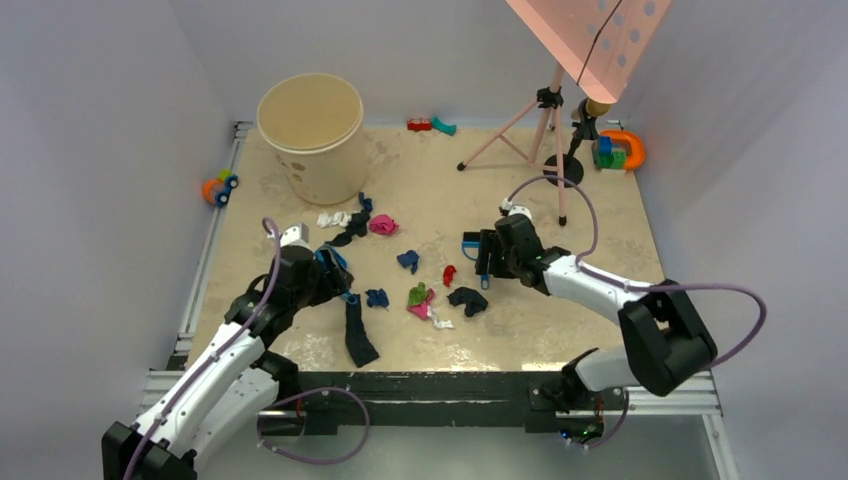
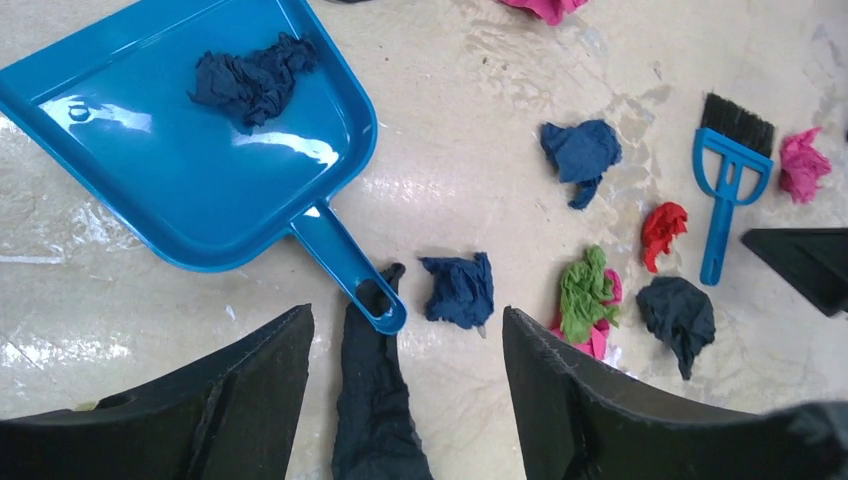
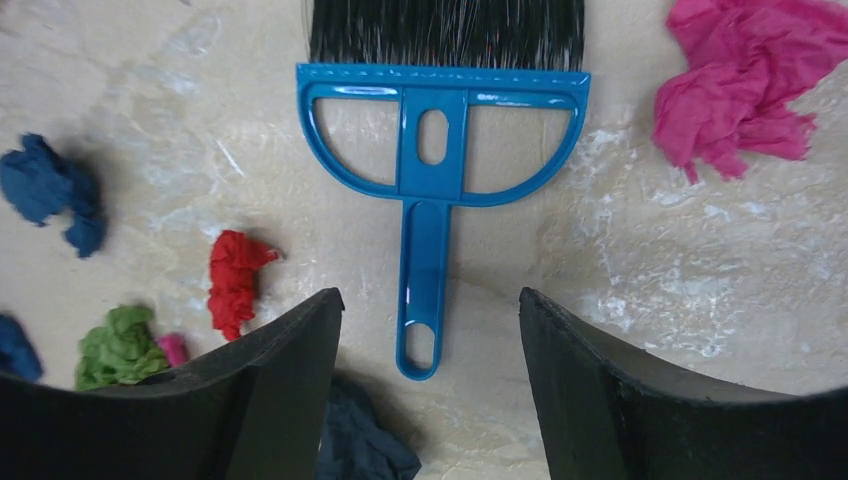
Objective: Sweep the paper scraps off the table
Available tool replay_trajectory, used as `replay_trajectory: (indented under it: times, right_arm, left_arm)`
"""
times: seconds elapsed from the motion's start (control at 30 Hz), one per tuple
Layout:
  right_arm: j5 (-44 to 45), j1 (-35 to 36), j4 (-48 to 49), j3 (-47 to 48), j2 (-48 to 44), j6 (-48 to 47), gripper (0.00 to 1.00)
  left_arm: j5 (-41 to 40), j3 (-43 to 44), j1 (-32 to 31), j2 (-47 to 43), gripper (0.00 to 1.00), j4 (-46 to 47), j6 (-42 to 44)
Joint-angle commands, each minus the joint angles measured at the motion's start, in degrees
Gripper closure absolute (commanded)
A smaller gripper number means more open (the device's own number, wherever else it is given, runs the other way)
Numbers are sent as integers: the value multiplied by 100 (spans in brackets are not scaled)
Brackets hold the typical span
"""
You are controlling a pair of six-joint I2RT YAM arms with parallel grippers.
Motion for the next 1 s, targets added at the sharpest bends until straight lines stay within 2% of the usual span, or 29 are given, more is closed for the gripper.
replay_trajectory:
  times: [0.0,0.23,0.3,0.37,0.4,0.47,0.5,0.53,0.7,0.87,0.97]
  right_arm:
    - [769,460,130,387,503,203,31]
    - [1370,751,-249,780,1388,498,48]
    - [1568,770,-457,893,1602,632,62]
    - [1609,793,-527,925,1719,713,66]
    - [1595,795,-539,927,1732,732,72]
    - [1570,804,-540,910,1691,733,85]
    - [1536,805,-523,900,1636,699,95]
    - [1510,820,-525,875,1551,665,98]
    - [1541,1074,-614,748,655,506,98]
    - [992,1302,-567,548,-459,295,96]
    - [611,1436,-507,467,-968,270,96]
  left_arm:
    - [322,161,-18,-454,27,-427,131]
    - [623,276,-18,-811,27,-659,-22]
    - [712,274,-18,-860,27,-657,-97]
    - [739,299,-18,-906,27,-663,-119]
    - [740,319,-16,-925,27,-685,-121]
    - [751,387,-18,-923,27,-712,-87]
    - [830,407,-18,-896,27,-653,-62]
    - [1030,420,-18,-842,26,-558,-52]
    - [2142,301,-18,-286,25,513,-493]
    - [3189,-9,-77,701,16,2663,-1405]
    - [3279,180,-336,1399,15,3698,-1679]
